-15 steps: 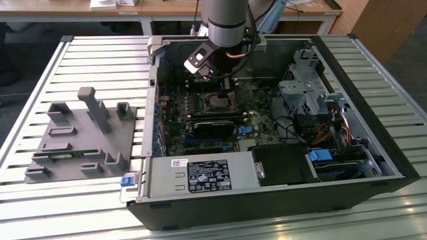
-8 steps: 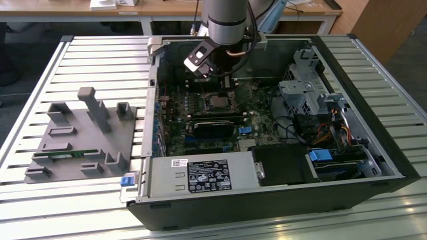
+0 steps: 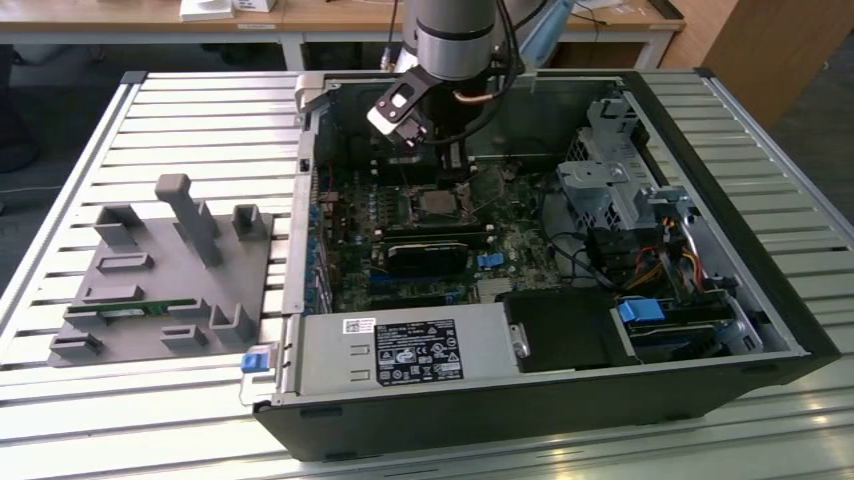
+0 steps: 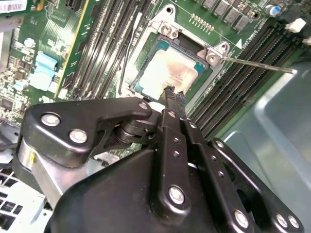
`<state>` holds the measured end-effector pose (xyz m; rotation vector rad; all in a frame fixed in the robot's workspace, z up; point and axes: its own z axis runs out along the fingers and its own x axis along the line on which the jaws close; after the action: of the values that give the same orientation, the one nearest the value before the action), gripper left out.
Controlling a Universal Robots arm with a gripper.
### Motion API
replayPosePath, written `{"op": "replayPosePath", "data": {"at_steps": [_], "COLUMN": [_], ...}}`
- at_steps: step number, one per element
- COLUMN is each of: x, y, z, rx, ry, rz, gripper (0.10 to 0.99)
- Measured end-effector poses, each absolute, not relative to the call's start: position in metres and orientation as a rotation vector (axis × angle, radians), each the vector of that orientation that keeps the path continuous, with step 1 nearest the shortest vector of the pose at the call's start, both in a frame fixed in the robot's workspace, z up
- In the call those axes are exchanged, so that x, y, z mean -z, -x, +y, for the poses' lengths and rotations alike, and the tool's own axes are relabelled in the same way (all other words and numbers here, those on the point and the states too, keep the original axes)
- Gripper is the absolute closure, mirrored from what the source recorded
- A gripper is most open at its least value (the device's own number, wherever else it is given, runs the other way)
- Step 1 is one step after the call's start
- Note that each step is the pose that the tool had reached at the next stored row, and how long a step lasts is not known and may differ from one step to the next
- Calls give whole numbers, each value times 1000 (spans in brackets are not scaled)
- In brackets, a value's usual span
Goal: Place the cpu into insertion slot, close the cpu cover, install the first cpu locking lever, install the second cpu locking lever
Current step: 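Close the cpu cover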
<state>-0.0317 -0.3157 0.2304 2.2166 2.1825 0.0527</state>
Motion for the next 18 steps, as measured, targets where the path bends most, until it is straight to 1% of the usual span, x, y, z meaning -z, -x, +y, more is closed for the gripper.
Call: {"op": "replayPosePath", "data": {"at_steps": [6, 13, 18], "x": [-244, -270, -272], "y": [32, 32, 33], "z": [-316, -316, -322], "rx": [-51, -51, -51], "ry": [-2217, -2217, -2217], "rz": [2183, 2183, 2183], "gripper": [980, 980, 980]}}
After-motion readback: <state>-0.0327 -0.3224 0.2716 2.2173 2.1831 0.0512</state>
